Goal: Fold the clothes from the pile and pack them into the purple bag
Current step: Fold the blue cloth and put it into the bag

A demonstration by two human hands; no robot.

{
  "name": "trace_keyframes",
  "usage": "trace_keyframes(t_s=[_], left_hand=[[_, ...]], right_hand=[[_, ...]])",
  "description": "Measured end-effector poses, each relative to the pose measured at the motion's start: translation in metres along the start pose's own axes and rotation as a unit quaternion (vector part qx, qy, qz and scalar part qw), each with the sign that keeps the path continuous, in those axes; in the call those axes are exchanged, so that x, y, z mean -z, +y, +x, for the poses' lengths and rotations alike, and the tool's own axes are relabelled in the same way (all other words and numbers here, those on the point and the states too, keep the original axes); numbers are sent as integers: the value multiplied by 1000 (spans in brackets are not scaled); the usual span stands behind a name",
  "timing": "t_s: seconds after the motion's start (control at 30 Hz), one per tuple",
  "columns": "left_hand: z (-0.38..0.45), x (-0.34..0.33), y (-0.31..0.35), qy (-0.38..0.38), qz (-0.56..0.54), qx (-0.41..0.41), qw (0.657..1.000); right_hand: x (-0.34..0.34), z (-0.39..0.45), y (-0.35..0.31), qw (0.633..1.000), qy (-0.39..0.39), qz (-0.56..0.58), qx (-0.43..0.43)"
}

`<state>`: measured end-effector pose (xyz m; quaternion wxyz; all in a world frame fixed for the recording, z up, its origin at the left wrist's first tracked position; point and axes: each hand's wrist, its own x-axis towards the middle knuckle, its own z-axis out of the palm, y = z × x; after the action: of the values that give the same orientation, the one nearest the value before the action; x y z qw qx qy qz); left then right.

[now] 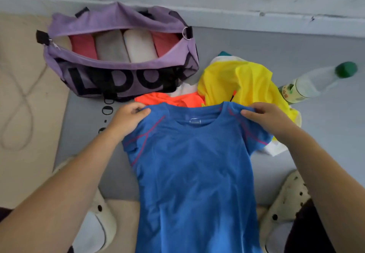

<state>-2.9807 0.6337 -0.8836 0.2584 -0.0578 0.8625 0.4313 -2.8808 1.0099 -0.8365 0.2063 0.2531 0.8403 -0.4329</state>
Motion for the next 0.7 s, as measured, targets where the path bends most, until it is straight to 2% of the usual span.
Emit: trace_keyframes(t_s=[0.13,0.2,0.3,0.37,0.47,0.53,0.63,0.7], left_hand=[[14,12,16,92,-20,-74,993],[17,13,19,130,34,-103,986],[12,5,15,133,117,-111,978],[0,-3,8,136,104,-67,983],[-30,-19,-15,202,43,17,978],[-55,-35,-30,240,-18,71,968],[-90,-59,-51,220,-103,166,956],[-103,-66,-61,206,-138,210,946]], right_hand=[[14,14,-26,994,78,18,77],[12,22,-36,985,136,-38,100],[5,22,-37,965,212,-134,83],[0,10,-27,952,264,-138,68],[-18,-16,-3,945,322,-39,45],[-39,-37,20,946,321,41,-12],[-73,-63,55,950,283,79,-104],[-88,-73,69,955,241,112,-135]])
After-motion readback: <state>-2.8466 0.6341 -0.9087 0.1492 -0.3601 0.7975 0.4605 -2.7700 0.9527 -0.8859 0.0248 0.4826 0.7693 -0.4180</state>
